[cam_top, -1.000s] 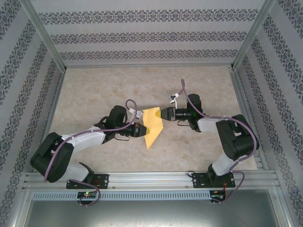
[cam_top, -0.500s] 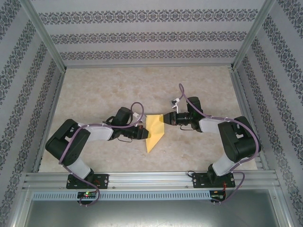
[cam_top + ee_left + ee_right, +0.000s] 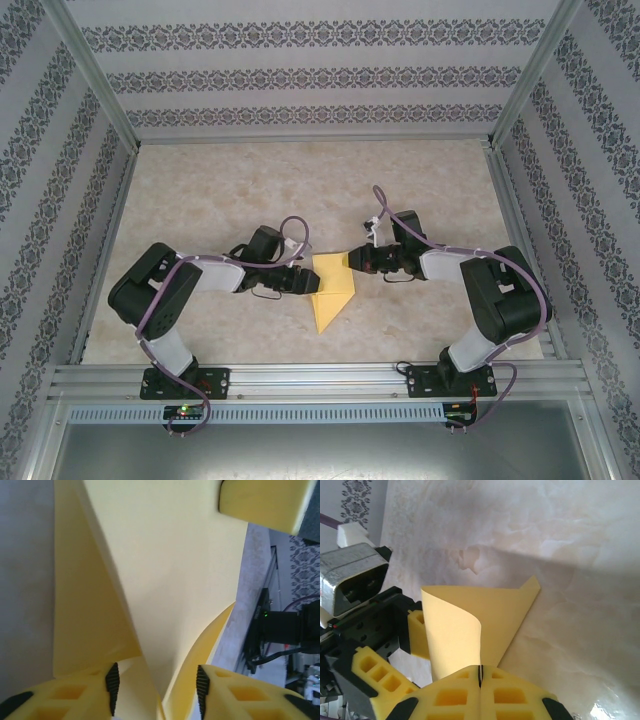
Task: Fold a paper plane with a square sheet of paper (fold left side to right side)
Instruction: Fold the wing for the fifth time at the center of the table.
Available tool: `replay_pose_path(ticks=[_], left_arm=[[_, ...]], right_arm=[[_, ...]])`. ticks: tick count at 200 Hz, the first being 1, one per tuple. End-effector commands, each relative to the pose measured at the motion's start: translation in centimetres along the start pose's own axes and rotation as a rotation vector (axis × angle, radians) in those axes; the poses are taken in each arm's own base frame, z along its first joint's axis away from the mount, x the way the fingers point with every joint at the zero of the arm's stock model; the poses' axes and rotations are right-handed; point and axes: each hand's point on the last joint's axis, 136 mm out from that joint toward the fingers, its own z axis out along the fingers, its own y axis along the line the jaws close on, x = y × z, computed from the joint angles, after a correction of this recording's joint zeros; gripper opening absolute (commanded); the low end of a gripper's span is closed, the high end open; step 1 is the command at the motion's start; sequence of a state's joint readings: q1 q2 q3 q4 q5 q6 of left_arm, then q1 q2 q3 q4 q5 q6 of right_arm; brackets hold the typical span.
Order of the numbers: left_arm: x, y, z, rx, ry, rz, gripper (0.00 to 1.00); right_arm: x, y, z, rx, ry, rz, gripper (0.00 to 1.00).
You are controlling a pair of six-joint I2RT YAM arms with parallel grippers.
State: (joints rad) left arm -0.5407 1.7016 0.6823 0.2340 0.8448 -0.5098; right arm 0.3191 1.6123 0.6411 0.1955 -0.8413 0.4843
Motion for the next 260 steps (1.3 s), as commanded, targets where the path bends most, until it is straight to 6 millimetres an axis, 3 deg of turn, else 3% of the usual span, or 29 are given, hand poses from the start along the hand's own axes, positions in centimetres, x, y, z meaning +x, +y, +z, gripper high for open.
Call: replay_pose_path(ticks=[1, 21, 43, 71, 96, 120, 189, 260], left_arm=[[-0.8, -0.1, -1.9, -0.073, -0.033, 0.056, 0.55], [-1.2, 0.3, -4.0, -0.175, -0.081, 0.077, 0.62], [-1.3, 0.1, -6.5, -0.291, -0.14, 0.114, 0.61], [-0.1, -2.5, -7.9, -0.364, -0.178, 0.229, 0.58], [1.8, -5.0, -7.2, -0.378, -0.171, 0.301, 0.58], [3.2, -5.8, -5.8, -0.44, -0.142, 0.355, 0.59], [4.7, -6.4, -0.9, -0.684, -0.07, 0.497, 0.62], [5.2, -4.5, 2.2, -0.988, 0.032, 0.631, 0.64]], right_arm=[[-0.3, 0.4, -0.2, 0.032, -0.005, -0.045, 0.0], [-0.3, 0.3, -0.2, 0.051, 0.0, -0.034, 0.0], [-0.4, 0.7, -0.3, 0.07, -0.005, -0.019, 0.0], [-0.4, 1.2, -0.4, 0.112, -0.007, 0.005, 0.0], [-0.2, 1.2, -0.4, 0.163, -0.008, 0.047, 0.0], [-0.1, 1.2, -0.5, 0.189, -0.009, 0.101, 0.01], [-0.1, 1.7, -0.2, 0.247, 0.005, 0.137, 0.01], [-0.1, 1.6, 0.1, 0.252, 0.011, 0.15, 0.01]])
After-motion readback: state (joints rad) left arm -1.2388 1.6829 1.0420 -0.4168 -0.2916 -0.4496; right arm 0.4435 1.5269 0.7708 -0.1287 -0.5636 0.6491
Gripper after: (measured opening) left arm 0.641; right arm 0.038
